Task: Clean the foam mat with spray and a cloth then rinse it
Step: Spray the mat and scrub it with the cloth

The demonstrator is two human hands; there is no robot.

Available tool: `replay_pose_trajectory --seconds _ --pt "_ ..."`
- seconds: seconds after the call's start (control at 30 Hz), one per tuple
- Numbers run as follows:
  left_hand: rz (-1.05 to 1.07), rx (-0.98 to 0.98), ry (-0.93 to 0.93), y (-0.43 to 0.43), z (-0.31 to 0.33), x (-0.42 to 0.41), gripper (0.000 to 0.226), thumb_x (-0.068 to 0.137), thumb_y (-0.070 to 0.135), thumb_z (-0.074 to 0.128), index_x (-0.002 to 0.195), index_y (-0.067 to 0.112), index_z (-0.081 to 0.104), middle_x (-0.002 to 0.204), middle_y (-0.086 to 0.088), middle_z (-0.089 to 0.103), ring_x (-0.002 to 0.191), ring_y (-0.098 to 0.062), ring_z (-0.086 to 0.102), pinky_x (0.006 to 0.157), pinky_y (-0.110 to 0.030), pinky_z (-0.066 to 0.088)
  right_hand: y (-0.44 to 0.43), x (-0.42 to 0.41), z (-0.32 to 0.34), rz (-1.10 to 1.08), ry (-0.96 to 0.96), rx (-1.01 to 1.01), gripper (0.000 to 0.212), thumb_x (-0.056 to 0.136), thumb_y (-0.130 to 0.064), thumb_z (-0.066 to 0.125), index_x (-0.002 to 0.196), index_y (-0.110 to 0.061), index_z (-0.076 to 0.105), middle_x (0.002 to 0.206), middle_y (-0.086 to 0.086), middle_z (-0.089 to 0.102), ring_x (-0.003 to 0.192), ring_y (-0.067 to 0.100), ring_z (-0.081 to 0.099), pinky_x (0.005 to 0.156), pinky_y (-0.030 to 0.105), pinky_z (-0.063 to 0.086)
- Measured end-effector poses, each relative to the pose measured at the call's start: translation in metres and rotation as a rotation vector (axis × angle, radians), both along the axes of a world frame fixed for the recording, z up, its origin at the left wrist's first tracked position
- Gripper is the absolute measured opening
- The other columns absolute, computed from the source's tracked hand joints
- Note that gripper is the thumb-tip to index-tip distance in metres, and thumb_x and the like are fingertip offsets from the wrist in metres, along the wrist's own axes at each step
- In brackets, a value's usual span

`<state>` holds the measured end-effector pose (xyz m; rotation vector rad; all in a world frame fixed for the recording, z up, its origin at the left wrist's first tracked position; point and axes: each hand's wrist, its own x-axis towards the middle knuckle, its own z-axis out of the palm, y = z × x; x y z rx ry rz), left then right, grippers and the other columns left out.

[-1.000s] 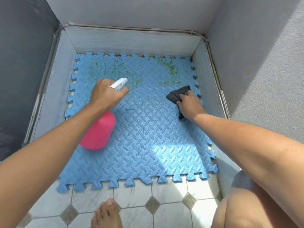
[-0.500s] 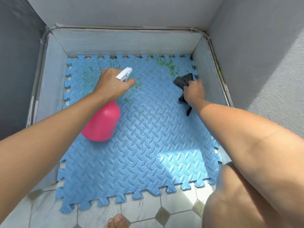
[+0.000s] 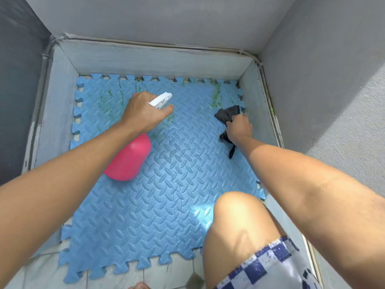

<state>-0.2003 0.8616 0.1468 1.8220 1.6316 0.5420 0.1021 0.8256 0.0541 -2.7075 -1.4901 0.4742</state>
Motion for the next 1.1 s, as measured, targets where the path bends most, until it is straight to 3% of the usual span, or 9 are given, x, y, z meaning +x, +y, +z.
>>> replay_pose_trajectory --seconds 0.13,0.27,0.4,0.53,0.67,0.83,0.9,1.03,1.1 --pt "0.027 0.014 0.017 0.001 0.005 -0.01 0.06 0.087 0.04 0.074 0.054 0.014 0.031 0.05 -0.003 0.034 0.058 -0.029 0.039 0.054 -0.036 0.028 -0.001 -0.002 0.0 -0.052 0.039 -0.002 0.026 0.102 -0.023 0.053 0.109 -0.002 0.065 0.137 0.018 0.045 0.107 0.039 0.058 0.09 0.04 0.045" --pt "0.03 0.031 -0.046 0.009 -0.001 -0.025 0.056 0.087 0.035 0.076 0.055 0.018 0.033 0.051 0.002 0.036 0.055 -0.025 0.037 0.055 -0.033 0.029 0.029 0.003 -0.006 -0.174 0.194 0.095 0.021 0.096 -0.024 0.06 0.083 -0.009 0.057 0.104 0.013 0.062 0.086 0.029 0.059 0.073 0.032 0.046" --pt "0.082 0.016 -0.095 0.014 -0.012 -0.032 0.05 0.085 0.039 0.071 0.058 0.012 0.038 0.054 -0.008 0.04 0.052 -0.02 0.036 0.053 -0.029 0.032 0.099 0.021 -0.008 -0.224 0.169 0.111 0.042 0.101 -0.03 0.053 0.136 -0.007 0.053 0.138 0.02 0.049 0.12 0.037 0.055 0.1 0.04 0.045" --pt "0.118 -0.007 -0.131 0.022 -0.023 -0.029 0.055 0.082 0.043 0.069 0.055 0.012 0.034 0.058 -0.006 0.041 0.057 -0.017 0.038 0.053 -0.028 0.034 0.147 -0.018 -0.025 -0.176 0.066 0.172 0.05 0.103 -0.028 0.042 0.149 -0.009 0.038 0.149 0.025 0.03 0.134 0.041 0.038 0.112 0.042 0.035" --pt "0.139 -0.048 -0.08 0.031 -0.029 -0.025 0.061 0.074 0.058 0.064 0.066 -0.002 0.057 0.076 -0.026 0.065 0.066 -0.023 0.054 0.066 -0.039 0.046 0.114 -0.084 -0.038 0.205 0.137 0.388 0.057 0.099 -0.032 0.047 0.151 -0.01 0.041 0.139 0.018 0.043 0.128 0.032 0.044 0.097 0.035 0.044" --pt "0.074 -0.109 -0.041 0.039 -0.03 -0.019 0.072 0.069 0.067 0.058 0.073 -0.005 0.065 0.077 -0.011 0.068 0.083 -0.039 0.069 0.087 -0.042 0.053 0.036 -0.078 -0.031 1.002 0.158 0.38 0.046 0.1 -0.033 0.055 0.142 -0.016 0.055 0.12 0.01 0.055 0.107 0.025 0.052 0.071 0.031 0.049" --pt "0.077 -0.119 -0.037 0.04 -0.028 -0.016 0.068 0.074 0.061 0.063 0.076 -0.007 0.065 0.075 -0.025 0.069 0.077 -0.04 0.067 0.085 -0.041 0.053 0.044 -0.033 -0.034 0.882 0.06 0.398 0.045 0.101 -0.033 0.053 0.143 -0.017 0.054 0.123 0.011 0.054 0.108 0.026 0.053 0.074 0.034 0.052" --pt "0.078 -0.112 -0.017 0.035 -0.024 -0.012 0.059 0.084 0.049 0.071 0.075 -0.009 0.063 0.076 -0.031 0.067 0.072 -0.042 0.068 0.084 -0.041 0.055 0.088 0.043 -0.039 0.134 0.022 0.363 0.049 0.102 -0.032 0.045 0.147 -0.015 0.047 0.133 0.016 0.046 0.115 0.033 0.054 0.095 0.041 0.049" --pt "0.072 -0.13 -0.028 0.034 -0.023 -0.008 0.056 0.086 0.045 0.072 0.077 -0.01 0.062 0.079 -0.032 0.068 0.072 -0.042 0.069 0.083 -0.044 0.058 0.093 0.032 -0.039 -0.008 0.005 0.348 0.049 0.102 -0.03 0.046 0.148 -0.014 0.046 0.133 0.018 0.045 0.117 0.033 0.051 0.095 0.044 0.049"
